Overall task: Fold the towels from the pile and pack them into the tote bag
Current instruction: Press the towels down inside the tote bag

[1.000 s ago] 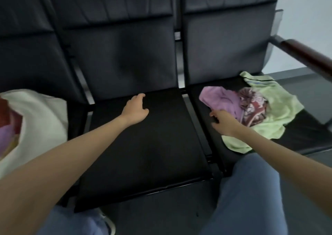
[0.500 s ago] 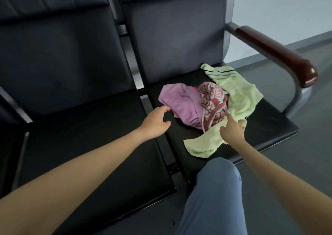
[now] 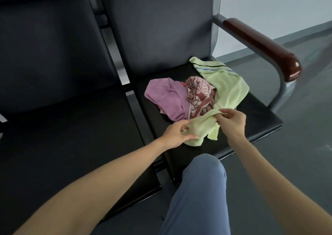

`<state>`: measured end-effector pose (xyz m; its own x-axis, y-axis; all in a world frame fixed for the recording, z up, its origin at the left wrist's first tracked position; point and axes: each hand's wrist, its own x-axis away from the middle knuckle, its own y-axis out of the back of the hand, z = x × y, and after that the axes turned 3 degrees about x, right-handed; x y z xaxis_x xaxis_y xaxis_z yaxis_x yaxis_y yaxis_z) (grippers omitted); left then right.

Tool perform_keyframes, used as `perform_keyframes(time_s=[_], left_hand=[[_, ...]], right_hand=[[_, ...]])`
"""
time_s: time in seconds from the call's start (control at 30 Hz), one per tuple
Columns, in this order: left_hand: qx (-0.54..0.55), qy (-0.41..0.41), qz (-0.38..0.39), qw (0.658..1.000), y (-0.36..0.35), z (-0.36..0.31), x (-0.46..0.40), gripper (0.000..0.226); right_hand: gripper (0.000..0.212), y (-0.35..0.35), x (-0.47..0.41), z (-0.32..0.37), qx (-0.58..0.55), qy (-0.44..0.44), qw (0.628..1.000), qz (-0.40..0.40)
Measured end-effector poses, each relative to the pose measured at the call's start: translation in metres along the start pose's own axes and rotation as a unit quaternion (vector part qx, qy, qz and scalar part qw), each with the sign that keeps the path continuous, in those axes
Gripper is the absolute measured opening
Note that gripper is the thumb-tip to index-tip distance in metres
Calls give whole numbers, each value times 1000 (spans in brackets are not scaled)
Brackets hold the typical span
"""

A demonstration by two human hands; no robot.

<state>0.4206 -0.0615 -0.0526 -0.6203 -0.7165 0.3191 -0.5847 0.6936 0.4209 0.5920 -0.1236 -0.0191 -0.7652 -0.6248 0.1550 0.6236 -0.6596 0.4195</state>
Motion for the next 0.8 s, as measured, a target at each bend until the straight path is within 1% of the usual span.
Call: perform_keyframes(time_s=[0.07, 0.13, 0.23, 0.27, 0.33, 0.37, 0.4, 0.47, 0.53, 0.57, 0.6, 0.67, 0.73, 0.77, 0.8], left_hand=[[45, -14, 1, 999, 0, -6, 2, 58], [72, -29, -21, 997, 5, -11, 7, 52], [120, -59, -50, 990, 20, -25, 25, 57], [118, -67, -46, 990, 26, -28, 32, 55], [65, -79, -35, 994, 40, -31, 45, 35], [36, -80, -44, 995, 47, -31, 54, 25], [20, -79, -69, 994, 54, -30, 64, 18], [21, -83, -158, 984, 69, -30, 87, 9], [41, -98, -250, 963, 85, -31, 113, 11], [57, -106, -275, 954, 93, -32, 125, 13], [67, -113, -286, 949, 99, -31, 137, 13], [74, -121, -287, 947, 106, -29, 159, 12], [79, -132, -294, 943, 111, -24, 179, 10], [86, -139, -304, 938, 114, -21, 189, 9], [96, -141, -320, 932, 119, -18, 198, 8]], right_hand=[[12, 4, 19, 11, -43, 18, 999, 19], [11, 5, 39, 23, -80, 29, 996, 32], [12, 4, 63, 39, -116, 40, 991, 46], [12, 3, 71, 43, -125, 46, 990, 53], [13, 0, 86, 51, -135, 64, 986, 69], [14, 0, 93, 54, -135, 80, 985, 74], [14, -1, 99, 57, -128, 101, 984, 74], [14, -4, 108, 59, -97, 145, 982, 74], [17, -10, 114, 56, -44, 184, 978, 87], [19, -15, 118, 53, -4, 209, 973, 98], [20, -22, 122, 50, 46, 240, 963, 108], [15, -39, 130, 45, 151, 311, 930, 121], [10, -54, 136, 44, 234, 367, 894, 107], [12, -60, 137, 43, 264, 378, 882, 94], [16, -64, 135, 43, 287, 370, 880, 82]])
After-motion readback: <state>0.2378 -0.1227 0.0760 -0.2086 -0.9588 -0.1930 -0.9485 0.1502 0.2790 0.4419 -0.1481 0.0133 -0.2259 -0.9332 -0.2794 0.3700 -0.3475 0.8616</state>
